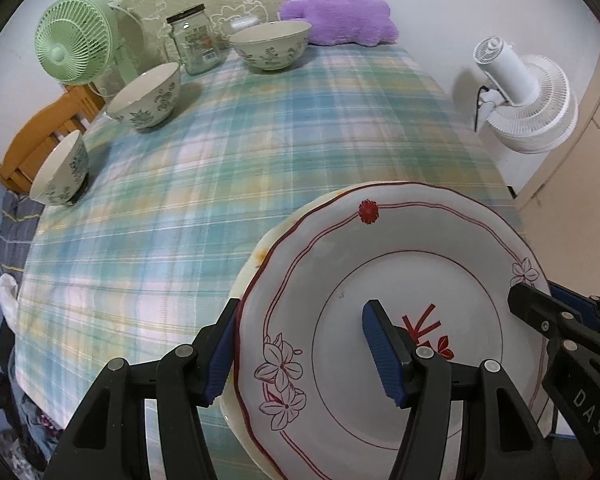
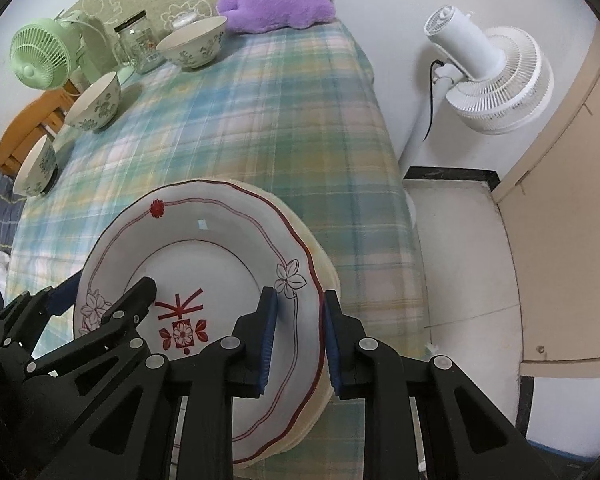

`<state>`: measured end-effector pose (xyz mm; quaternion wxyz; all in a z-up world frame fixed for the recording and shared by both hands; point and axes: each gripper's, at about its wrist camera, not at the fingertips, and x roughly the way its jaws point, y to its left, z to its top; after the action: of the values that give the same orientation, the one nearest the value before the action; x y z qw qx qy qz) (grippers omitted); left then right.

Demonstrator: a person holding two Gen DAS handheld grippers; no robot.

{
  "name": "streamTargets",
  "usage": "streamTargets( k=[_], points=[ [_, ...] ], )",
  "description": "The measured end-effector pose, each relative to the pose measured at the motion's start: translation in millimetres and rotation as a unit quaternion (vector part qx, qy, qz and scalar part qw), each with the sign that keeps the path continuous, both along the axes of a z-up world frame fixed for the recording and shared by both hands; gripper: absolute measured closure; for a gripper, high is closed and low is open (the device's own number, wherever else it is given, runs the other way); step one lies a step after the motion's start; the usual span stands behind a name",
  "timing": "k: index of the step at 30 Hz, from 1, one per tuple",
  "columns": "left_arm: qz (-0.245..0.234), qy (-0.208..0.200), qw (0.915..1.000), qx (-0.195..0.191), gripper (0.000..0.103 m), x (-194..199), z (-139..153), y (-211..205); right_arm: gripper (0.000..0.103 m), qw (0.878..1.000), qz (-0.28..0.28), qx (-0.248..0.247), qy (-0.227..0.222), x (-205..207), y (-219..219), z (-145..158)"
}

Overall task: Organize plates and bowls
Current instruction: 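Lift the red-rimmed plate with both tools and carry it over the yellow-flower plates, then lower the red-rimmed plate onto the yellow-flower plates and open both tools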

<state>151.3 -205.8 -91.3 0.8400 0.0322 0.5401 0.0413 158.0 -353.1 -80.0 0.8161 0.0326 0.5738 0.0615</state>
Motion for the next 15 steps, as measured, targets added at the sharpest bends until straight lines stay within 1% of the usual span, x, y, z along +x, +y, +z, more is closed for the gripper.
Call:
streamTargets(
  k=[2,4,8,10,13,15],
  points=[
    [0.002,0.000,0.9999,0.017,0.041,0,-1,-2,0.078,1.000,0.002,-0.004,-0.004,0,3,0],
    [0.007,-0.001,0.9997,0.023,0.042,0,-2,-3,0.078,1.000,0.005,-0.010,-0.007,1,6,0],
    [0.017,-0.001,0.9997,0.018,0.042,1,-3,0,0.078,0.999,0.017,-0.034,-0.016,-1,15,-1],
    [0.019,0.000,0.9997,0.014,0.041,1,-2,1,0.078,0.999,0.017,-0.036,-0.017,0,15,-1],
    [0.022,0.005,0.9997,-0.008,0.035,0,-1,7,0.077,0.999,0.022,-0.040,-0.015,1,17,-1],
    [0.023,0.006,0.9996,-0.014,0.030,-2,1,8,0.077,0.999,0.030,-0.043,-0.014,0,19,-1]
  ],
)
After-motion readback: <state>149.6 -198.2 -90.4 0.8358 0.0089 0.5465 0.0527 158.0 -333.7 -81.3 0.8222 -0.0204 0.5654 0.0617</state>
